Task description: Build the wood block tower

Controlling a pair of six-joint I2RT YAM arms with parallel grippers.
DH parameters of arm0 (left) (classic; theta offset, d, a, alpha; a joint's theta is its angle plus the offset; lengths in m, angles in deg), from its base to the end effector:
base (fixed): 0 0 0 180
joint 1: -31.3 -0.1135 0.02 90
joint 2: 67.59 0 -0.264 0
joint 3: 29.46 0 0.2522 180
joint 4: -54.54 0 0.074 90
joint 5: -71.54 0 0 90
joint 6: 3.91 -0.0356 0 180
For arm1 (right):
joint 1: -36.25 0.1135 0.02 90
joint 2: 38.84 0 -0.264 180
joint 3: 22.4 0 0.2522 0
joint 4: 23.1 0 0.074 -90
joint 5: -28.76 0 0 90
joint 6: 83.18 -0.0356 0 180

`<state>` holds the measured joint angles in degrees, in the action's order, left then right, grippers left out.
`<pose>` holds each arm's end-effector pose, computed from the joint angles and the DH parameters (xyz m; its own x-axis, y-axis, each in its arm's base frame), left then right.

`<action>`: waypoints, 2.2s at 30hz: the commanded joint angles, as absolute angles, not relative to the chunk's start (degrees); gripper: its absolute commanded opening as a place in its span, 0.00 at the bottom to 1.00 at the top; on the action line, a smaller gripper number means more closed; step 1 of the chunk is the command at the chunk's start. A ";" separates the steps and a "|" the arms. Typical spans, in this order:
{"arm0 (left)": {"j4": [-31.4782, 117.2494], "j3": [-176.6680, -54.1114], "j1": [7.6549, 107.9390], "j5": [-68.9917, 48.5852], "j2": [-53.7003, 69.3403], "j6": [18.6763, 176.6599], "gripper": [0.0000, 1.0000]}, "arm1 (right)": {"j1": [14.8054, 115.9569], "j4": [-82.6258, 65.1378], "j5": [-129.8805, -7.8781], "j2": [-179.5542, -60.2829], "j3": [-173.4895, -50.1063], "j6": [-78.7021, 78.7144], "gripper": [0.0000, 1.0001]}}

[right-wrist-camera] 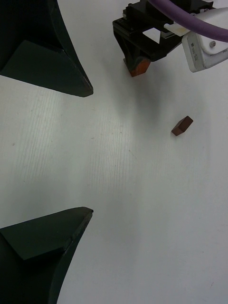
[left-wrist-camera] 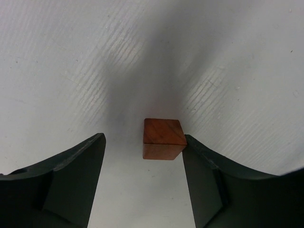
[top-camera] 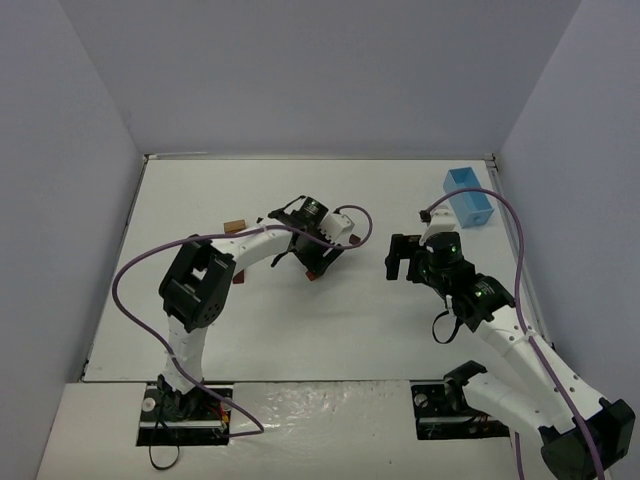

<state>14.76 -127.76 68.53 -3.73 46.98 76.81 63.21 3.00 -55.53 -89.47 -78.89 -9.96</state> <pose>0.3388 -0.2688 0.1930 -0.5392 0.6056 -0.5852 0.7956 0.5942 -0.1181 0.1853 0.0903 0.3055 -0.4014 0.1181 -0.9082 -0.2632 0.9349 0.2379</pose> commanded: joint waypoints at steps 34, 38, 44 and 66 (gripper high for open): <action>0.34 -142.14 45.32 -24.18 38.12 112.55 0.06 | 61.83 1.30 -53.60 -99.09 -86.96 -6.29 1.00; 0.35 -143.79 44.06 -24.84 40.85 114.32 0.07 | 61.74 1.30 -53.68 -99.55 -87.07 -6.10 1.00; 0.56 -145.83 43.18 -26.64 45.45 115.67 0.07 | 61.65 1.38 -53.80 -99.77 -86.40 -5.95 1.00; 3.52 -145.11 42.20 -23.85 48.09 108.95 0.07 | 61.13 1.29 -54.55 -100.62 -85.03 -5.40 1.00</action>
<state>2.07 -143.66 42.85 -24.30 50.23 110.31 61.66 3.37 -54.23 -100.04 -84.59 -6.15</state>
